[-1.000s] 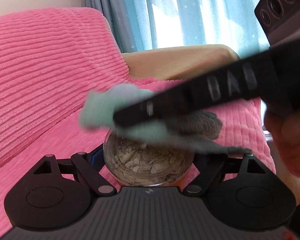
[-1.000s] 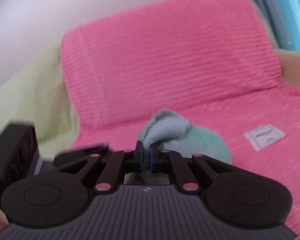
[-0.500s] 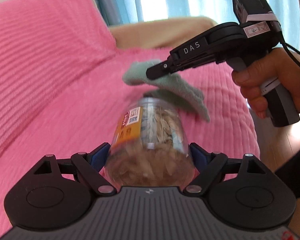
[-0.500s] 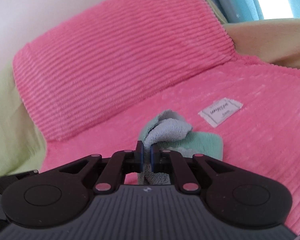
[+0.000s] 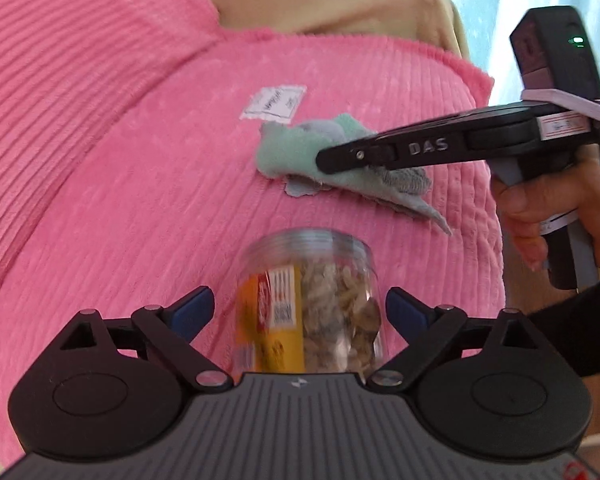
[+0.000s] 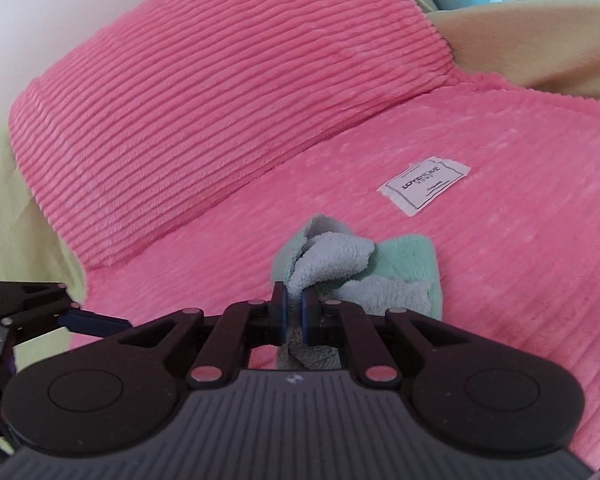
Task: Clean container
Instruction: 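Lower the jar upright with the left gripper while the right lifts the cloth away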
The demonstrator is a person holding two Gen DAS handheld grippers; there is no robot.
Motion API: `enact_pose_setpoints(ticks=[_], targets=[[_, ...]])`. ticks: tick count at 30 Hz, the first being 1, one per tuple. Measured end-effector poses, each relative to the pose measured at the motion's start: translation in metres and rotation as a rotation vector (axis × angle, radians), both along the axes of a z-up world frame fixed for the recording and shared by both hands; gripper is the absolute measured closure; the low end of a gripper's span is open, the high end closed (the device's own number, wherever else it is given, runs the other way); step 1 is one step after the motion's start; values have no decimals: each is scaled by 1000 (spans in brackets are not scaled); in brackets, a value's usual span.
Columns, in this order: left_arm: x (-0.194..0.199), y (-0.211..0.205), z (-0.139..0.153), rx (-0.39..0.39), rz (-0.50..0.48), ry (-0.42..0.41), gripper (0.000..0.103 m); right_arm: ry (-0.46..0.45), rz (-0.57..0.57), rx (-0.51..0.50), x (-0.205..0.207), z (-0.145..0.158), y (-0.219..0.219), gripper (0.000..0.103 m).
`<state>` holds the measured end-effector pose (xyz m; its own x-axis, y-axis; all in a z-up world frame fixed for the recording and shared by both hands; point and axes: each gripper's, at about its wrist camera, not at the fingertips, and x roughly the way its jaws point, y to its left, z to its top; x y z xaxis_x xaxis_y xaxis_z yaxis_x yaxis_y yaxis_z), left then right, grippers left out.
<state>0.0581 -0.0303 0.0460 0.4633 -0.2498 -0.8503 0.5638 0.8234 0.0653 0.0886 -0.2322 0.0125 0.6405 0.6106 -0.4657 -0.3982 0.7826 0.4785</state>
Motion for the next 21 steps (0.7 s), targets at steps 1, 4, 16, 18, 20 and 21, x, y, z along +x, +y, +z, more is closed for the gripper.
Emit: enact_pose_setpoints(ticks=[1, 4, 16, 18, 20, 21], targets=[[7, -4, -1, 17, -18, 39, 9, 5, -2, 3, 1, 0, -1, 98], [25, -23, -10, 120, -92, 138, 10, 8, 1, 16, 2, 2, -1, 98], [36, -40, -13, 235, -164, 118, 16, 6, -13, 54, 4, 3, -6, 98], [33, -32, -6, 169, -134, 27, 16, 0, -30, 70, 4, 4, -11, 98], [25, -19, 0, 67, -85, -84, 16, 2, -38, 79, 4, 5, -12, 98], [19, -11, 1, 9, -59, -144, 16, 3, -42, 84, 5, 5, -13, 98]])
